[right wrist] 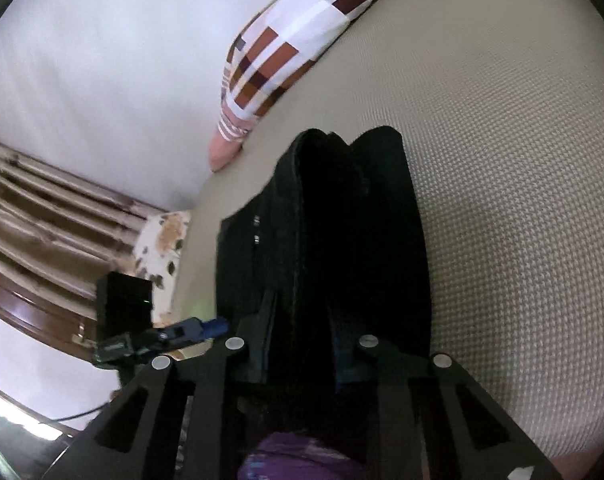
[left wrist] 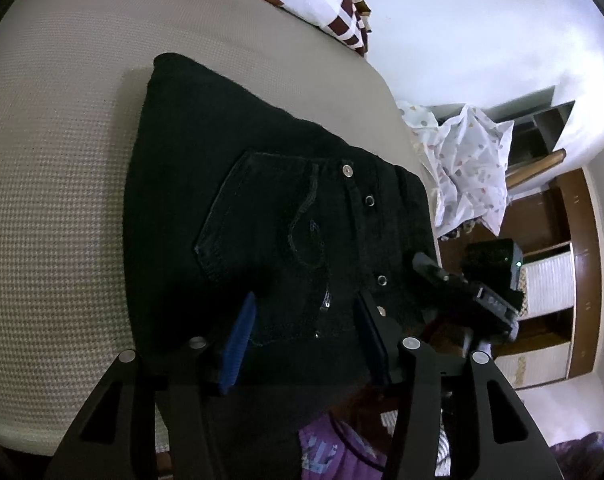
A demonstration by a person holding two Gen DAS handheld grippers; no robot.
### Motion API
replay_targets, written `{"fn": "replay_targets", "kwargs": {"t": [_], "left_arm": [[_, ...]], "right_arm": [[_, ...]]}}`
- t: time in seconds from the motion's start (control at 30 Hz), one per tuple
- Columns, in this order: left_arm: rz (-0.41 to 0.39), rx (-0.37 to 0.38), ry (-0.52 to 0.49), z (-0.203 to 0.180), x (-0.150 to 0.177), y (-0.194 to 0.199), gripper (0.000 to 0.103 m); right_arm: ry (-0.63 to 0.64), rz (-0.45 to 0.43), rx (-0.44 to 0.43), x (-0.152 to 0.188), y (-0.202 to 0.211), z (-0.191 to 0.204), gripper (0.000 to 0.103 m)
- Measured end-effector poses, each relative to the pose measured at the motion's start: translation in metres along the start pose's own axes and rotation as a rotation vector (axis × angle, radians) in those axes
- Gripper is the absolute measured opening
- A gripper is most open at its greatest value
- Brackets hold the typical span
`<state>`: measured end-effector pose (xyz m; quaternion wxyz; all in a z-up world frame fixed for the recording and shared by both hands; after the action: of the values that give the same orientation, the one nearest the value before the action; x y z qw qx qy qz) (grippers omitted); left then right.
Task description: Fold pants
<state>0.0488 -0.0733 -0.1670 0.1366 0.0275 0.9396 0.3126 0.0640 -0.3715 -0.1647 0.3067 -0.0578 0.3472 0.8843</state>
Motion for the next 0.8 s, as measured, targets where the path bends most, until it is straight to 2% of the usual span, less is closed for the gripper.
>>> {"fn": "replay_targets", "kwargs": {"t": [0.2, 0.27, 0.33, 0.4, 0.47, 0.57, 0.67, 0.73, 0.8], "left_arm": [[0.022, 0.022, -0.03, -0.005, -0.001, -0.014, 0.053], [0.027, 0.0, -0.065, -0.005, -0.001, -0.02, 0.055], [0.02, 0.004, -0.083, -0.004, -0.001, -0.021, 0.056], [0.021, 0.008, -0.078, -0.002, -0.002, -0.02, 0.056], [0.024, 0.008, -0.074, 0.0, -0.002, -0.017, 0.056], [0.016, 0.012, -0.07, 0.001, 0.0, -0.015, 0.056], [0.007, 0.007, -0.073, 0.0, 0.001, -0.014, 0.056], [0.006, 0.003, -0.073, 0.0, 0.001, -0.015, 0.056], [0.007, 0.003, -0.067, -0.002, 0.0, -0.016, 0.056]], "right_arm": [[-0.05, -0.048, 0.002, 0.005, 0.022, -0.015, 0.02], [-0.072, -0.037, -0.005, 0.011, 0.019, -0.028, 0.02], [-0.1, -0.029, -0.036, 0.012, 0.015, -0.038, 0.025], [-0.169, -0.087, -0.064, 0.01, 0.026, -0.05, 0.029], [-0.276, -0.184, -0.146, 0.009, 0.054, -0.068, 0.03], [-0.291, -0.235, -0.222, 0.024, 0.09, -0.07, 0.03], [-0.201, -0.159, -0.261, 0.052, 0.096, -0.041, 0.03], [-0.137, -0.105, -0.233, 0.069, 0.086, -0.021, 0.032], [-0.079, -0.064, -0.146, 0.078, 0.069, -0.008, 0.034]]}}
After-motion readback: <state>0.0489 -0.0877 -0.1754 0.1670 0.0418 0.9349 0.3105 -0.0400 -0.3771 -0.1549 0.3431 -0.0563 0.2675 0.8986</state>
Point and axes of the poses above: each gripper's, at about its wrist camera, not at the fingertips, and y roughly against the way its jaws point, z to its left, x to its underside, the point moved 3 cm from there along -y, roughly the way its jaws point, and after that the axes turned 7 degrees about x, right-handed, at the moved point
